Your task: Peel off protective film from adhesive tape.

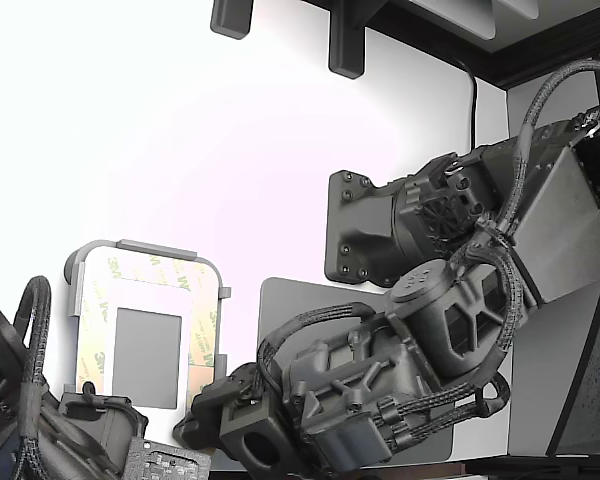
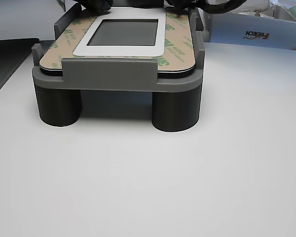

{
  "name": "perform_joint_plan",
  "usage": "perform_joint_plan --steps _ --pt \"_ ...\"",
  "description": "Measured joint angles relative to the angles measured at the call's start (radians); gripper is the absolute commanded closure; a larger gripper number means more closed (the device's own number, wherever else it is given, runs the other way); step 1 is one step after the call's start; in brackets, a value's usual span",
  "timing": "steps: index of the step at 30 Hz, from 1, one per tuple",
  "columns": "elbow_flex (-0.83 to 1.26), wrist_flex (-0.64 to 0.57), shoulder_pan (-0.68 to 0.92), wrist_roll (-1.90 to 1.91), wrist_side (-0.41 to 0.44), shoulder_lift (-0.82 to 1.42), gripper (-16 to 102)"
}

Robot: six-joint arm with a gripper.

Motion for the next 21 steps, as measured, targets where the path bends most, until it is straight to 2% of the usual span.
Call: perform_joint_plan --steps 21 --pt "-0.002 0.000 -0.006 -0.032 0.002 -0.003 97"
